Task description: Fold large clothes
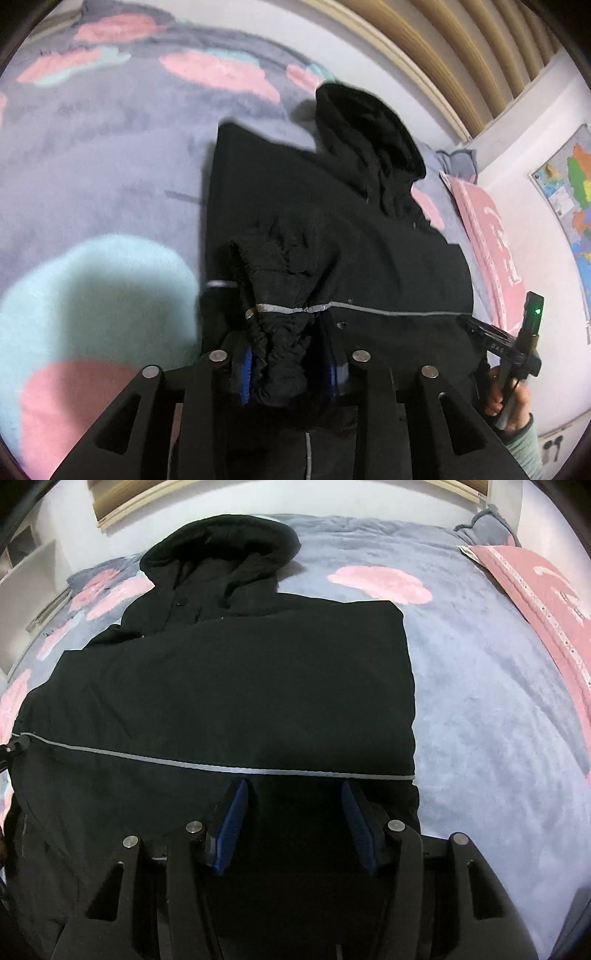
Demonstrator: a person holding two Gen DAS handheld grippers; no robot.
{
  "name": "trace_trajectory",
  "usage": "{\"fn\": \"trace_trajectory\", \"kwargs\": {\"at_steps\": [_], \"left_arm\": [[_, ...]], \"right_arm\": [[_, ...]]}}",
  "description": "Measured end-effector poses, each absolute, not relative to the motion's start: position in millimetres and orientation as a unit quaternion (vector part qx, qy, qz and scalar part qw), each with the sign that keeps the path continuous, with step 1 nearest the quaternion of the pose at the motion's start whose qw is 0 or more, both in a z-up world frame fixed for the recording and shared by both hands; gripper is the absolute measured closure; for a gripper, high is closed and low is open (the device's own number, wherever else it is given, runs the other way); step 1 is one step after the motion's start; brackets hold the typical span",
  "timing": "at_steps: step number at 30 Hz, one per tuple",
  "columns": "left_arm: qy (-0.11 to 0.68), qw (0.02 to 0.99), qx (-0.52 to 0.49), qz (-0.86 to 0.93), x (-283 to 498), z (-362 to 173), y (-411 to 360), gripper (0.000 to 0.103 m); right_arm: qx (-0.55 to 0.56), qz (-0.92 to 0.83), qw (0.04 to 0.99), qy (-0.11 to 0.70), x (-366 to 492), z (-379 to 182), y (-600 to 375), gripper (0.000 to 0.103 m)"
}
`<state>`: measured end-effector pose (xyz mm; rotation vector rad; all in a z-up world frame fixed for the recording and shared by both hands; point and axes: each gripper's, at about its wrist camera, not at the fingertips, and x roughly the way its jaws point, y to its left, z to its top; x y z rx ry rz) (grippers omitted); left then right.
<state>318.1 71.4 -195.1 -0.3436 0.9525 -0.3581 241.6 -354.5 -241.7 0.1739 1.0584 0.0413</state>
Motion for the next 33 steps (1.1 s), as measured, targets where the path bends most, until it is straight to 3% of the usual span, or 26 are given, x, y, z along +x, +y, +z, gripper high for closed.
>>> {"fn": "trace_trajectory", "kwargs": {"at_steps": [2, 4, 5, 11, 20, 27, 33], "left_arm": [[0.426, 0.883, -0.131, -0.149, 305, -173, 65, 0.060], [0.385, 0.906, -0.107, -0.138, 286, -147, 60, 0.044], [0.366, 0.913, -0.104, -0.145, 278, -134, 59, 0.043], [0.362, 0.917, -0.060, -0.157, 265, -104, 12, 0.043], [0.453, 0.882, -0.040, -0.122, 303, -208, -6, 0.043], [0.433, 0.891, -0.041, -0.131, 298, -207, -6, 0.043], [0.449, 0.883, -0.056, -0.125, 298, -186, -7, 0.043]], "right_arm": [[0.090, 0.022, 0.860, 0.502, 239, -230, -358, 0.046], [0.110, 0.053, 0.872, 0.473, 225, -205, -353, 0.046], [0.116, 0.067, 0.878, 0.460, 219, -195, -350, 0.046], [0.090, 0.114, 0.892, 0.429, 201, -161, -307, 0.046], [0.077, 0.091, 0.879, 0.461, 206, -237, -310, 0.044], [0.061, 0.092, 0.906, 0.408, 184, -249, -308, 0.043], [0.089, 0.101, 0.880, 0.455, 197, -245, -309, 0.041]]}}
